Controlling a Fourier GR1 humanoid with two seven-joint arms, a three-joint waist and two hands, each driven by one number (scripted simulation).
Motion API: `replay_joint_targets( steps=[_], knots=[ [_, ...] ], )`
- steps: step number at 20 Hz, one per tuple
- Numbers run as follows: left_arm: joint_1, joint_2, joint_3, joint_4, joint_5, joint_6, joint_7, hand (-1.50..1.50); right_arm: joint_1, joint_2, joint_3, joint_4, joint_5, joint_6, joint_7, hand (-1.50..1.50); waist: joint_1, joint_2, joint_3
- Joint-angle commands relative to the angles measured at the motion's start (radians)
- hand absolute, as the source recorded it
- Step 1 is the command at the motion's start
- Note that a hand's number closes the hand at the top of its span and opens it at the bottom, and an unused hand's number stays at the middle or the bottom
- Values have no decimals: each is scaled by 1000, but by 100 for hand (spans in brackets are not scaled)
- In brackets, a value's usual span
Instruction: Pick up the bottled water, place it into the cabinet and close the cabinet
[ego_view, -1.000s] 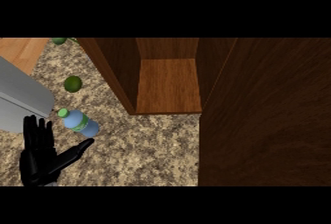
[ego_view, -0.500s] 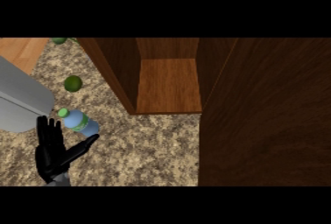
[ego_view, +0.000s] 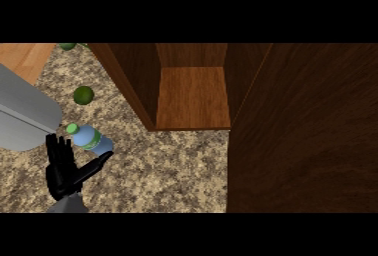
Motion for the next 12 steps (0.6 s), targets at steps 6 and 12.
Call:
replay_joint_targets(
  steps=[6,12],
  knots=[
    [-89,40,67,179,94,-207,-92,-150,49,-11,-58,-160,-91,-2,54,-150,7,0,0],
    [-184,22,76,275,107,-250,-155,-150,51,-28,-110,-146,-119,19,33,-150,4,-1,1]
  ],
)
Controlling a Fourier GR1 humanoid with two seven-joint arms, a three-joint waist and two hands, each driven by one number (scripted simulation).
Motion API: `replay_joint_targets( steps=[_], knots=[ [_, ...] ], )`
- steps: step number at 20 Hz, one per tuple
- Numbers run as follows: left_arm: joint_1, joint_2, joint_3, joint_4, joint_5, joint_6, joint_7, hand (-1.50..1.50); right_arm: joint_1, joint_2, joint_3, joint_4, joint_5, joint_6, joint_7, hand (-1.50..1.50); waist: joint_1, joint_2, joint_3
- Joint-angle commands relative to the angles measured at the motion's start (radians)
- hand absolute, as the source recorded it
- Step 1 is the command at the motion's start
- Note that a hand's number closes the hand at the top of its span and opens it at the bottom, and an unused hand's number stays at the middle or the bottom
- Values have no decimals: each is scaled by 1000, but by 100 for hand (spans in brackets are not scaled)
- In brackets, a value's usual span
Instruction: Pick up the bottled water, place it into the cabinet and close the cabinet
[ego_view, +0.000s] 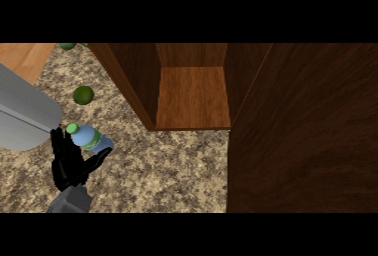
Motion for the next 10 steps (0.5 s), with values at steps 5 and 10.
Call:
replay_joint_targets(
  steps=[5,10],
  knots=[
    [-94,-9,26,96,34,-54,-82,150,9,-28,-78,-127,-161,8,73,-150,7,1,1],
    [-161,50,55,152,55,-55,-69,150,-11,27,-2,-116,-60,-2,79,-150,5,1,1]
  ],
)
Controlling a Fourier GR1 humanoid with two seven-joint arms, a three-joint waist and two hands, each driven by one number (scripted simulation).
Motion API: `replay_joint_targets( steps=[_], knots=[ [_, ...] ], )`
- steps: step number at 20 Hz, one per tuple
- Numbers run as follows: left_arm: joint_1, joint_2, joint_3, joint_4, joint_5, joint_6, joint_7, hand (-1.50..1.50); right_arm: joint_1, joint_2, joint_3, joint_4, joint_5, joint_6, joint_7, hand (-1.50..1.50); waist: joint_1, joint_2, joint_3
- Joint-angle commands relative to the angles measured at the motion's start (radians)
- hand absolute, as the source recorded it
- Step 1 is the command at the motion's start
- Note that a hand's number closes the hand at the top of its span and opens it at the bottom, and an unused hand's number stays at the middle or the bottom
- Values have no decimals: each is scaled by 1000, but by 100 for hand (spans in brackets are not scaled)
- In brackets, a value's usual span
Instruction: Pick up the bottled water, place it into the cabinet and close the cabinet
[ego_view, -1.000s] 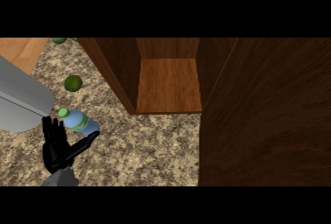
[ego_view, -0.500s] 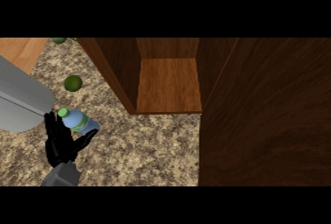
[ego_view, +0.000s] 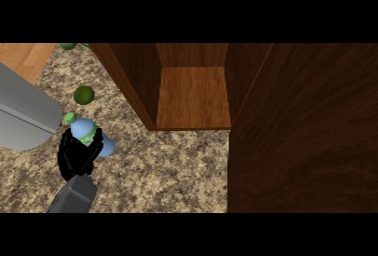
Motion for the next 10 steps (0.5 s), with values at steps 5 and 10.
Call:
replay_joint_targets(
  steps=[5,10],
  knots=[
    [-48,7,1,-2,-16,79,-94,150,63,-18,-77,-118,-142,41,13,-150,0,-5,1],
    [30,-80,-184,-23,-142,-111,-89,150,50,-1,-38,-105,-85,19,12,-150,5,-7,1]
  ],
)
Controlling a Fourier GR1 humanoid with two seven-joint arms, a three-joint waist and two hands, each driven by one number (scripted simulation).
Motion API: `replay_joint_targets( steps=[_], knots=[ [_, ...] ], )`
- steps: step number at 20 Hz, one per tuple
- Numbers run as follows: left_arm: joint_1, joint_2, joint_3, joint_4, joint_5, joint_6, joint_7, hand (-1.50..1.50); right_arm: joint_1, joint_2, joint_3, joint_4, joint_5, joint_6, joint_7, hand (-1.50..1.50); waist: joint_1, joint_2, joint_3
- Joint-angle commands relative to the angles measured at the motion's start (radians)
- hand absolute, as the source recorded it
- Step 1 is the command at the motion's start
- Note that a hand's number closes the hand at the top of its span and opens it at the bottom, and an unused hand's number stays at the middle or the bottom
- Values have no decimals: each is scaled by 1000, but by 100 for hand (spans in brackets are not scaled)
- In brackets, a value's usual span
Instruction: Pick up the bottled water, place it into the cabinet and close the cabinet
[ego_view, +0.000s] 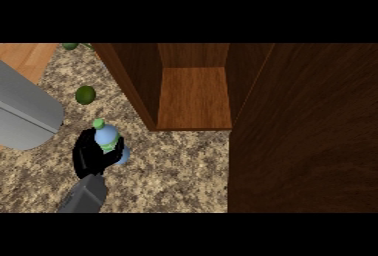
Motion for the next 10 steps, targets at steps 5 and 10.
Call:
replay_joint_targets(
  steps=[5,10],
  knots=[
    [97,-36,-177,-127,-97,-149,30,150,29,-5,-23,-113,-95,10,25,-150,16,-5,2],
    [127,-68,-302,-302,-57,-60,118,150,56,14,-13,-144,-72,2,18,-150,14,-13,2]
  ],
)
